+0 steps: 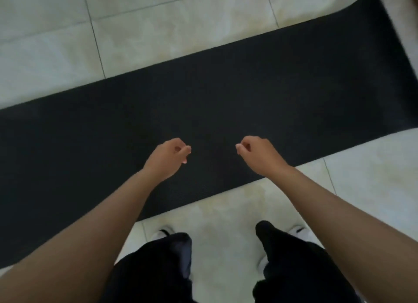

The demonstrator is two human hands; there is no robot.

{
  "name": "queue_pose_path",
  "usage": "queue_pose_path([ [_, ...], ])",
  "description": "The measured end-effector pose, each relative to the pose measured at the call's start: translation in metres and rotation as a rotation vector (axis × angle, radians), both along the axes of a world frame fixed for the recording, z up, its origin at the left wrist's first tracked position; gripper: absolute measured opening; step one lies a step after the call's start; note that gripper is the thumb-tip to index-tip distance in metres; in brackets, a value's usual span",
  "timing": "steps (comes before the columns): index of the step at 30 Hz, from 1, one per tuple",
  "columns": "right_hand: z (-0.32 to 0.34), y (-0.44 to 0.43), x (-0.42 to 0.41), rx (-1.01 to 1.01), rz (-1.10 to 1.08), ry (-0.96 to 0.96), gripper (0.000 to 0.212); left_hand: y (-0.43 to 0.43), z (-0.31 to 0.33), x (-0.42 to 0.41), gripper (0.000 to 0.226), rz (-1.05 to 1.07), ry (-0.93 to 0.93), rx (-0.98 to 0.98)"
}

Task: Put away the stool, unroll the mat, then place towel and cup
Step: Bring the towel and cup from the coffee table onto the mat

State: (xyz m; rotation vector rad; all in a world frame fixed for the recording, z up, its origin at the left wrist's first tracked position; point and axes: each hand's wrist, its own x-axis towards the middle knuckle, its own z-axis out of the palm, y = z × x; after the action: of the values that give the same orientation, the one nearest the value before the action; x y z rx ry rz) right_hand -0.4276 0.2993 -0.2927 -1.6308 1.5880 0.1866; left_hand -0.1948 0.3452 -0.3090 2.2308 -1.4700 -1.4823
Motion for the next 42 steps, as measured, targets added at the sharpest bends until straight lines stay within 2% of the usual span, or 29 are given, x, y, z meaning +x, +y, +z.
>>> queue_pose_path([
  [6, 0.17, 0.07, -0.004, 0.043, -0.368, -0.019, 0.031, 0.04, 0.17, -0.002, 0.015, -0.065, 0.021, 0.02],
  [8, 0.243, 0.094, -0.015, 0.046, -0.466, -0.011, 0.028, 0.047, 0.241, -0.016, 0.016, -0.163, 0.03, 0.059],
  [12, 0.341, 0.14, -0.032, -0.001, -0.553, 0.016, 0.029, 0.065, 0.334, -0.051, 0.02, -0.354, 0.066, 0.077],
  [16, 0.408, 0.212, -0.049, -0.049, -0.688, 0.036, 0.031, 0.095, 0.396, -0.095, 0.021, -0.59, 0.064, 0.069],
  [23, 0.448, 0.36, -0.065, -0.102, -1.161, 0.004, 0.023, 0.171, 0.441, -0.18, 0.027, -0.997, 0.138, 0.007],
  [32, 0.476, 0.586, -0.08, -0.126, -1.749, 0.078, 0.023, 0.348, 0.468, -0.303, 0.019, -1.577, 0.18, 0.012],
  [38, 0.495, 0.728, -0.128, -0.23, -2.007, 0.181, 0.023, 0.491, 0.494, -0.397, 0.016, -1.828, 0.248, -0.037],
  [42, 0.513, 0.8, -0.168, -0.279, -2.131, 0.26, 0.024, 0.571, 0.518, -0.457, 0.014, -1.908, 0.328, -0.044],
])
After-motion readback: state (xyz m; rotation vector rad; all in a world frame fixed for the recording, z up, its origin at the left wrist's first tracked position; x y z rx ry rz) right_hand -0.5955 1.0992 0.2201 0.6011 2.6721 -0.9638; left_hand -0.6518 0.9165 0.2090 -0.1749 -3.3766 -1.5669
